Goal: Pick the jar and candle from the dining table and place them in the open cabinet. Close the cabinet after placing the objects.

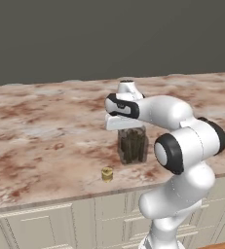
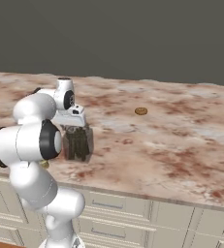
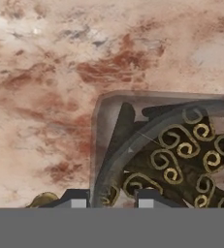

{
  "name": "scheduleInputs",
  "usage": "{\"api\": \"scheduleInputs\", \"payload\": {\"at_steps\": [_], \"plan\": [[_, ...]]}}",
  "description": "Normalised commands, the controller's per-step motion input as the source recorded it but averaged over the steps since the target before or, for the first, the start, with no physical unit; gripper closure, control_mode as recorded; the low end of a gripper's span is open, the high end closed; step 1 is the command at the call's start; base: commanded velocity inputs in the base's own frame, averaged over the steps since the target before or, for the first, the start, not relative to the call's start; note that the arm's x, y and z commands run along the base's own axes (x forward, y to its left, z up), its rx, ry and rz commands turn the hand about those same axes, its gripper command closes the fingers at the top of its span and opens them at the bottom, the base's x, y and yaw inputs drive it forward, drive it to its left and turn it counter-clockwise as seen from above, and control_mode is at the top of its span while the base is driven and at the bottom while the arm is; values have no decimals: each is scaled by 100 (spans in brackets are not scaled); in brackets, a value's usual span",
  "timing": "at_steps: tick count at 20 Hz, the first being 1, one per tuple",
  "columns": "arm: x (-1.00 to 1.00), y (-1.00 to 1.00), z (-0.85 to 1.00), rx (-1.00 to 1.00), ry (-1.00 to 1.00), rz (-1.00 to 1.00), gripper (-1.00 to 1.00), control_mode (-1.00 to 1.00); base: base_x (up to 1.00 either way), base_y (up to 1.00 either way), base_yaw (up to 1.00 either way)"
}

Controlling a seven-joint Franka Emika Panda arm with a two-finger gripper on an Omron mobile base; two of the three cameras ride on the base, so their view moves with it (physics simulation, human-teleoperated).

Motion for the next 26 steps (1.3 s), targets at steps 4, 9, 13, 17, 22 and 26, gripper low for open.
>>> {"api": "scheduleInputs", "payload": {"at_steps": [4, 9, 13, 17, 22, 26], "plan": [[0, 0, 0, 0, -1, 0, 100, -100, 0, 0, 0], [-4, 0, 2, 0, -8, 0, 100, -100, 0, 0, 0], [-21, 0, 19, -1, -13, 0, 100, -100, 0, 0, 0], [-18, 0, 44, -6, -12, 0, 100, -100, 0, 0, 0], [-1, -3, 65, -10, -1, -2, 100, -100, 0, 0, 0], [-21, -26, 63, -6, -1, 0, 100, -100, 0, 0, 0]]}}
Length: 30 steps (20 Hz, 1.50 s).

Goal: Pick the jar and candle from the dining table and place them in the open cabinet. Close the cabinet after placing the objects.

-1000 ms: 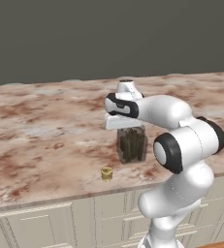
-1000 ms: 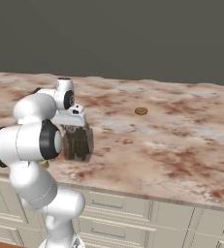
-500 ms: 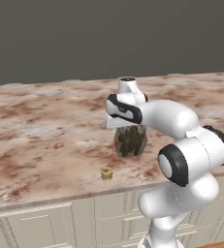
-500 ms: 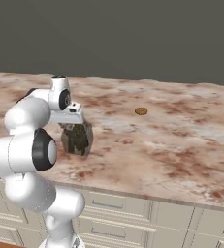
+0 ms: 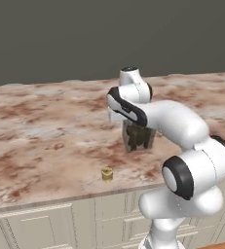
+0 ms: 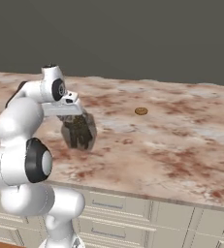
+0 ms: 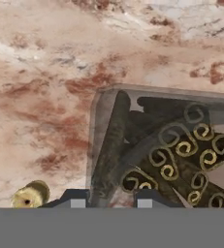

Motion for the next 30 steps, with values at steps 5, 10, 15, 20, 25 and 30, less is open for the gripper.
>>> {"api": "scheduleInputs", "payload": {"at_steps": [5, 10, 15, 20, 25, 30], "plan": [[-35, -16, 43, -6, -11, 5, 100, -100, 0, 0, 0], [-36, -13, 21, -7, -15, 17, 100, -100, 0, 0, 0], [-41, -40, 8, 1, -19, 26, 100, -100, 0, 0, 0], [-13, -24, 0, 1, -1, 10, 100, -100, 0, 0, 0], [-11, -3, 19, -7, -10, 26, 100, -100, 0, 0, 0], [-10, 0, 35, -13, -7, 27, 100, -100, 0, 0, 0]]}}
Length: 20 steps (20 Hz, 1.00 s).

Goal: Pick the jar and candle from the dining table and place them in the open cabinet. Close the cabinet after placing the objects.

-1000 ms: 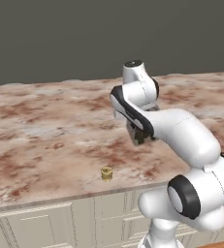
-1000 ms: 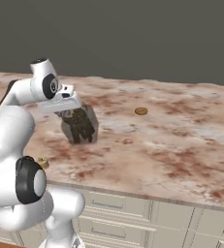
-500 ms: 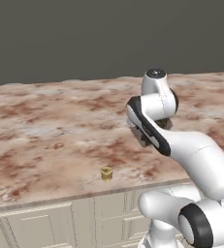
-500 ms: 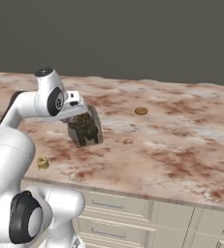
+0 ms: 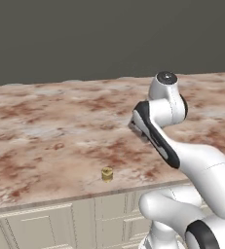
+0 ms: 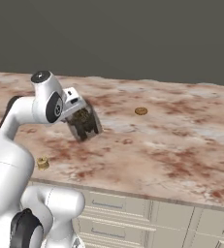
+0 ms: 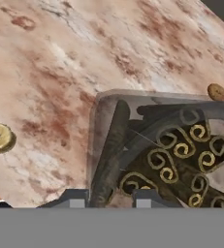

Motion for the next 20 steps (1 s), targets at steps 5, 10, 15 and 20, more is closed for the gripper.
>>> {"api": "scheduleInputs", "payload": {"at_steps": [5, 10, 15, 20], "plan": [[-8, 0, 25, -19, 0, 21, 100, -100, 0, 0, 0], [-22, 0, 19, -17, 0, 16, 100, -100, 0, 0, 0], [-18, 0, 26, -10, 1, 13, 100, -100, 0, 0, 0], [-24, -2, 29, -10, 1, 10, 100, -100, 0, 0, 0]]}}
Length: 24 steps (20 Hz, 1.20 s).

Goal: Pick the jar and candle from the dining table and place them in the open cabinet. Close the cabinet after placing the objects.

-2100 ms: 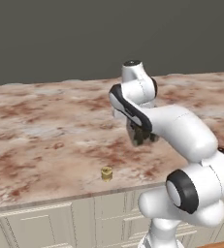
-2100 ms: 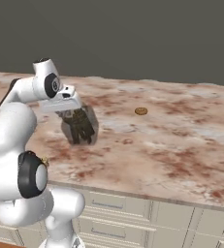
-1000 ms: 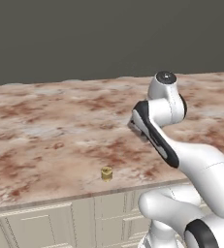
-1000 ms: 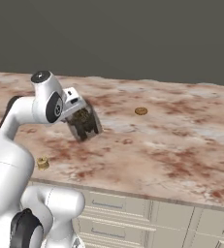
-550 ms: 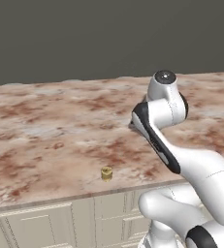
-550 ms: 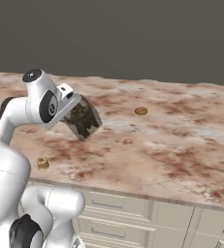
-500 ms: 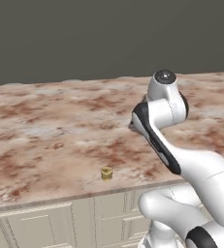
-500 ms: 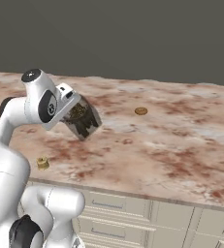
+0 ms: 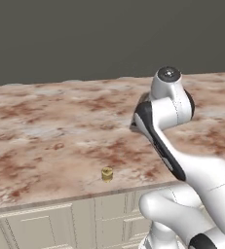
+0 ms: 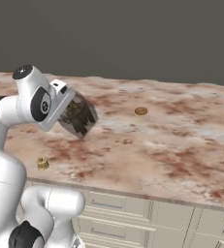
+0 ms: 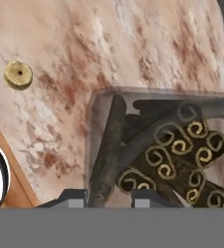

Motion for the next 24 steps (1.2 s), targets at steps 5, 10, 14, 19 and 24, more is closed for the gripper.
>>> {"api": "scheduleInputs", "payload": {"at_steps": [5, 10, 14, 19, 24], "plan": [[-19, -2, 24, -7, 1, 1, 100, -100, 0, 0, 0], [-9, 0, 0, 0, -2, -1, 100, -100, 0, 0, 0], [0, 0, 0, 0, 0, 0, 100, 100, -67, -5, -18], [0, 0, 0, 0, 0, 0, 100, 100, -43, -20, -33], [0, 0, 0, 0, 0, 0, 100, 100, -12, -7, -43]]}}
